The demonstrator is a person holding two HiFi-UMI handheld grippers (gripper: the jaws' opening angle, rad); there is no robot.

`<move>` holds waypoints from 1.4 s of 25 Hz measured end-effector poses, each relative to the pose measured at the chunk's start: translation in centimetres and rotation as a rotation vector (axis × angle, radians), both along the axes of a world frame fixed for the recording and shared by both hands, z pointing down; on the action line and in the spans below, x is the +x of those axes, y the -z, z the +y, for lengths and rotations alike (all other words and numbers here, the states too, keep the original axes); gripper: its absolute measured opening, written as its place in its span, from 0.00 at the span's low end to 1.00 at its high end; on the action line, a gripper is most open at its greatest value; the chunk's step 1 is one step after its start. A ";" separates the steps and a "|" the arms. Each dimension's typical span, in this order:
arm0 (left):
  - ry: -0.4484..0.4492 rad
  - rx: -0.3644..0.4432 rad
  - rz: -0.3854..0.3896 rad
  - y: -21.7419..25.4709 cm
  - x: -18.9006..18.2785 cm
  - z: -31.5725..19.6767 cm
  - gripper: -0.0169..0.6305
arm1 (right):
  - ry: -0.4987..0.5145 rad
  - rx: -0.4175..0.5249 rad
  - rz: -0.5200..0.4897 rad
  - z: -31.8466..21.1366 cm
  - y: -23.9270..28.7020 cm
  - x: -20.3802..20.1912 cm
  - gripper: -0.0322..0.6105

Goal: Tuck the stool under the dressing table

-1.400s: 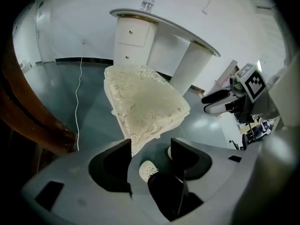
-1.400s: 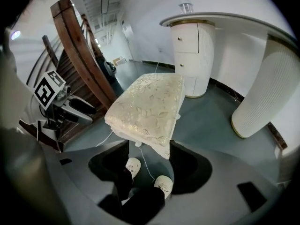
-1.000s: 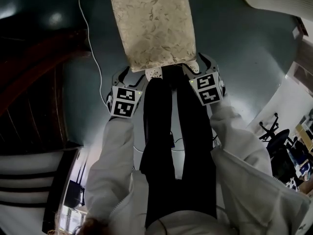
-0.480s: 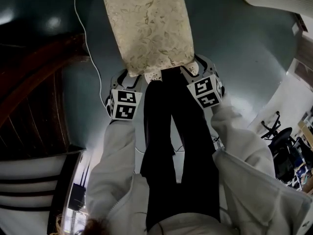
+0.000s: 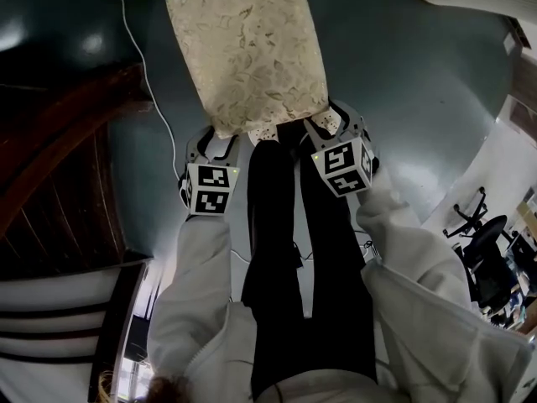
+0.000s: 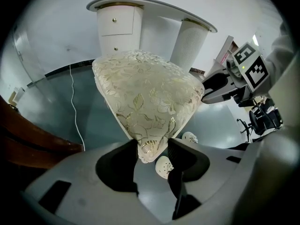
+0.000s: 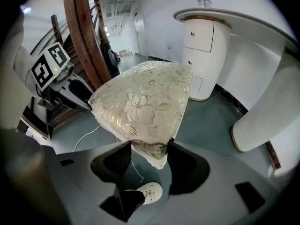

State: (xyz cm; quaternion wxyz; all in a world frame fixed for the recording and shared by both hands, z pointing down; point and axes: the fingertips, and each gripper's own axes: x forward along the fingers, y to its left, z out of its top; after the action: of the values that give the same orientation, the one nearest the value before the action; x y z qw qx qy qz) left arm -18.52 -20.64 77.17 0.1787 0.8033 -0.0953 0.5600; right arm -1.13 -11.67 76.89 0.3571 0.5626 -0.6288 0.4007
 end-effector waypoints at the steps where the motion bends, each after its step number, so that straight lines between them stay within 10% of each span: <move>1: -0.004 0.002 -0.002 -0.1 0.0 0.0 0.34 | -0.002 -0.002 0.000 0.0 0.0 0.0 0.50; 17: -0.169 0.051 0.032 -0.1 5.9 -0.9 0.33 | -0.164 -0.038 0.015 2.6 0.4 3.4 0.46; 25: -0.340 0.071 0.059 0.0 19.0 3.7 0.33 | -0.297 -0.066 0.041 9.9 0.4 13.9 0.43; 35: -0.390 0.068 0.103 -0.2 18.6 2.9 0.33 | -0.398 -0.085 0.088 9.7 0.3 12.7 0.44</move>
State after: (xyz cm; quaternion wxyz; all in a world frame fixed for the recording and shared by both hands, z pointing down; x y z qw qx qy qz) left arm 0.13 -17.74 77.35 0.0442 0.8398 0.0528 0.5386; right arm 11.56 -1.92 76.61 0.3216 0.6771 -0.4717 0.4643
